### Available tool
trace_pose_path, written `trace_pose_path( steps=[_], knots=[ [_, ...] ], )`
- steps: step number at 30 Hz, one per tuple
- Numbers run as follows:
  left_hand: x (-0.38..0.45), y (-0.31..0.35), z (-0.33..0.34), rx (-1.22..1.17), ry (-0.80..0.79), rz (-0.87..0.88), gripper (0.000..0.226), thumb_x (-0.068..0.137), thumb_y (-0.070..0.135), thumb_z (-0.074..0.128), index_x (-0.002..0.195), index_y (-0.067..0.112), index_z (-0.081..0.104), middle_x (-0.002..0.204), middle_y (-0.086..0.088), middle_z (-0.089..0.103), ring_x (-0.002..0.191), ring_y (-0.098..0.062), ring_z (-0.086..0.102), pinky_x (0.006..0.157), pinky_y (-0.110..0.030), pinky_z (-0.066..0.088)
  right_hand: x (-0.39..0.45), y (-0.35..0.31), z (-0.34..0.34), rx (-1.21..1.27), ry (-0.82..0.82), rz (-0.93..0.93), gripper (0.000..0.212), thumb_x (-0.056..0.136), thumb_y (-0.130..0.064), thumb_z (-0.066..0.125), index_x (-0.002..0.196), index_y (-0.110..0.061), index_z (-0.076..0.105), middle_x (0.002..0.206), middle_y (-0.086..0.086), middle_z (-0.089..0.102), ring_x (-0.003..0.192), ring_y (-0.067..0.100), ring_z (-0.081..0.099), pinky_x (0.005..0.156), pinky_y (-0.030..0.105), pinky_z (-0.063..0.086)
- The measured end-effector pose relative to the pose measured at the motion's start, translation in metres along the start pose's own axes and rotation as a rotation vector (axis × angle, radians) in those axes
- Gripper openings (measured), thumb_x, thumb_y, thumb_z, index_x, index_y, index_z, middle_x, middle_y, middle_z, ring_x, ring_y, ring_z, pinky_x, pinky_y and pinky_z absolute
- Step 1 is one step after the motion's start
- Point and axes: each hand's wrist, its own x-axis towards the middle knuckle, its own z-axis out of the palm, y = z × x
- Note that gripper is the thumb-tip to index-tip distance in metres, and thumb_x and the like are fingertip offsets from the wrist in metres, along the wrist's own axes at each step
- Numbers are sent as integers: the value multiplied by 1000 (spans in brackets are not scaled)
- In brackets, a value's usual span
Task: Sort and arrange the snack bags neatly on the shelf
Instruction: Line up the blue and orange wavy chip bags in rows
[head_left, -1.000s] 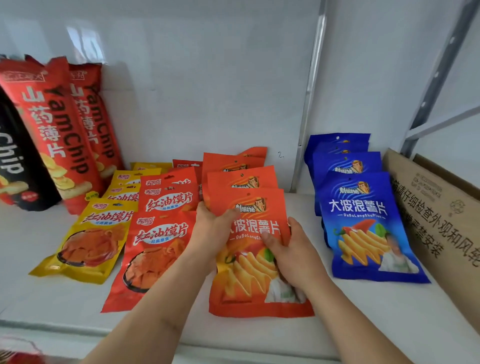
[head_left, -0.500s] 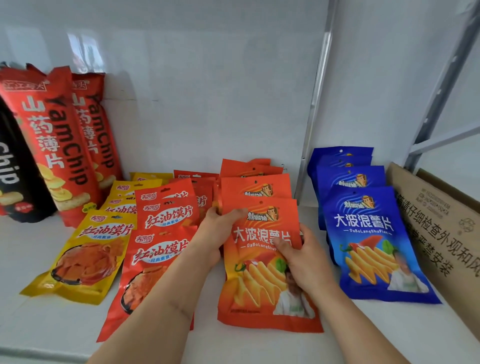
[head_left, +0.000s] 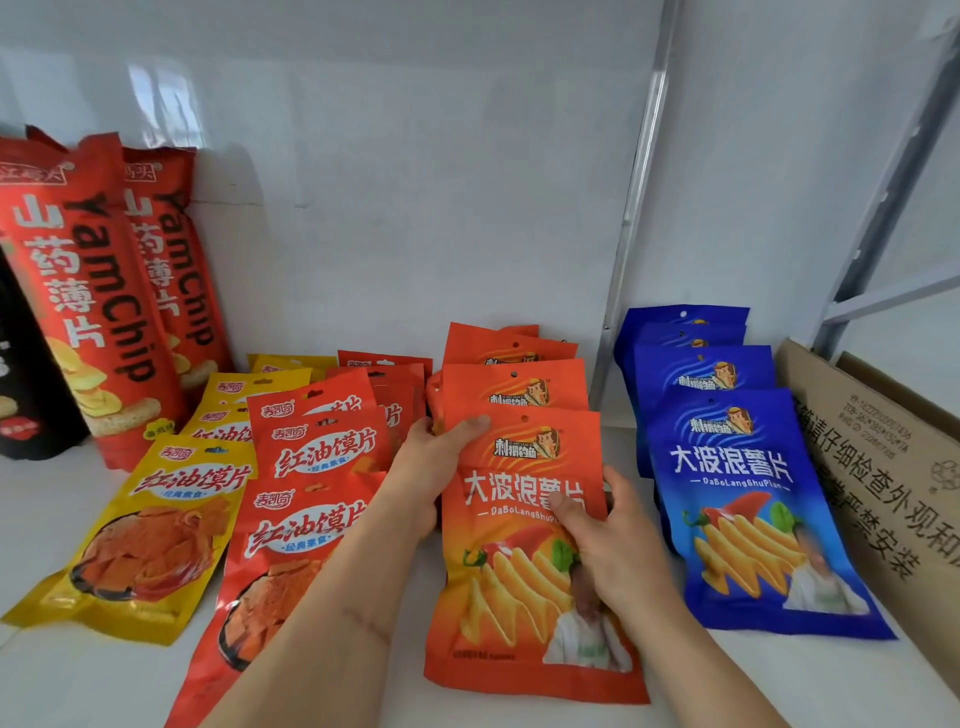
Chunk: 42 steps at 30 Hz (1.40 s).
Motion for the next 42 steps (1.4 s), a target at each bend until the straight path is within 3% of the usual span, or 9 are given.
trace_pose_path(
  steps=[4,8,12,16,23,36,42],
  knots=[
    [5,1,1,-31,-10,-10,88,78,43,83,148,22,35,111,-9,72,85,-29,77,72,-48,63,6,-8,-3,-20,-40,63,40,89,-46,68,120,-31,48,106,-14,65,92,5,66,74,26,53],
    [9,1,-3,-80,-23,-20,80,76,48,82,142,23,44,108,-9,75,82,-30,78,70,-47,63,18,-15,-2,-57,-71,99,42,89,-49,66,119,-24,50,102,-12,67,84,4,66,63,21,48],
    [11,0,-6,-87,-88,-13,75,78,50,80,141,22,50,108,-11,77,91,-33,76,82,-53,61,16,-10,4,-66,-31,70,43,88,-51,66,117,-22,52,102,-8,69,85,7,68,68,27,55],
    [12,-3,-5,-108,-168,12,60,82,52,75,133,23,60,112,-11,76,100,-34,74,94,-56,56,14,-13,3,-33,24,30,33,88,-42,70,108,-21,52,95,-10,68,76,1,66,56,17,46],
    [18,8,0,-93,-146,-60,56,81,53,75,122,16,67,102,-13,78,93,-35,75,90,-54,58,15,-12,0,-18,16,42,34,87,-42,71,106,-22,50,94,-10,67,77,3,67,56,18,48],
    [21,3,10,-38,-190,-69,58,82,59,71,125,20,65,105,-16,77,96,-37,74,91,-55,57,12,-7,-7,84,65,57,30,87,-37,72,104,-21,54,90,-9,67,72,5,70,56,21,51],
    [20,1,14,-38,-194,-61,62,87,72,54,118,21,70,106,-15,77,99,-36,74,95,-56,55,11,-3,-9,47,77,60,33,89,-40,69,108,-20,51,93,-8,69,74,4,70,59,22,53]
  ],
)
